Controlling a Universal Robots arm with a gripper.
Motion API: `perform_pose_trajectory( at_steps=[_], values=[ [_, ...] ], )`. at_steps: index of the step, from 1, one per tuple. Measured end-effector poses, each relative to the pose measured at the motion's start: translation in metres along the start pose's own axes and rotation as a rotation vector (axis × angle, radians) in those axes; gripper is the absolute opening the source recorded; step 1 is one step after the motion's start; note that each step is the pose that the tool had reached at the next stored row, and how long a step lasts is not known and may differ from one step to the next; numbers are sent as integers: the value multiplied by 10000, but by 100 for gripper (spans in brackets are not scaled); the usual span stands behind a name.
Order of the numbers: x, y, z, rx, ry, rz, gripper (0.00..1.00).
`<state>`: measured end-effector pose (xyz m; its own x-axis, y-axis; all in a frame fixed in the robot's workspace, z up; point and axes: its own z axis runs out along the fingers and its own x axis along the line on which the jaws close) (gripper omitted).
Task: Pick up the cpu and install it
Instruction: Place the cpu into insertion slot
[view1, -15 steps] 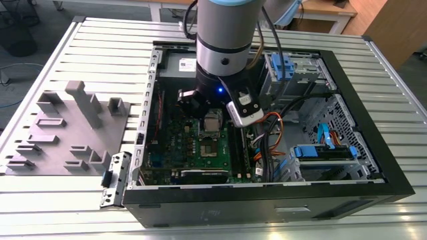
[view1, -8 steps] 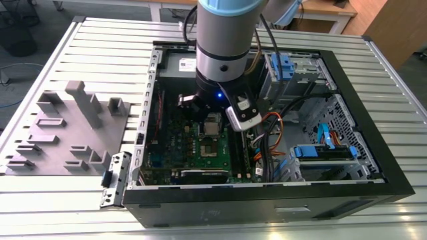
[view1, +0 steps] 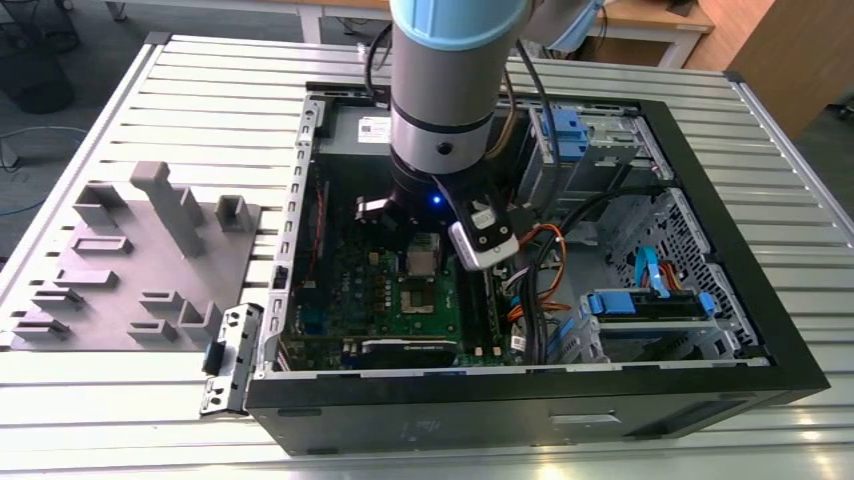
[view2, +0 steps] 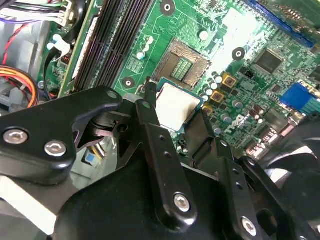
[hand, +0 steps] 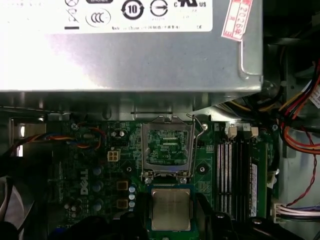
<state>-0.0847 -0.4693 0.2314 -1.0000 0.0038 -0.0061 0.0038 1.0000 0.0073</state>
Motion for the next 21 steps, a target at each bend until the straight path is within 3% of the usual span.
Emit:
perform_pose_trajectory(
  at_steps=[7,21],
  values=[
    [1,-1,115,79,0,-1,47],
    [-5,-1,135,80,0,0,47]
  ],
)
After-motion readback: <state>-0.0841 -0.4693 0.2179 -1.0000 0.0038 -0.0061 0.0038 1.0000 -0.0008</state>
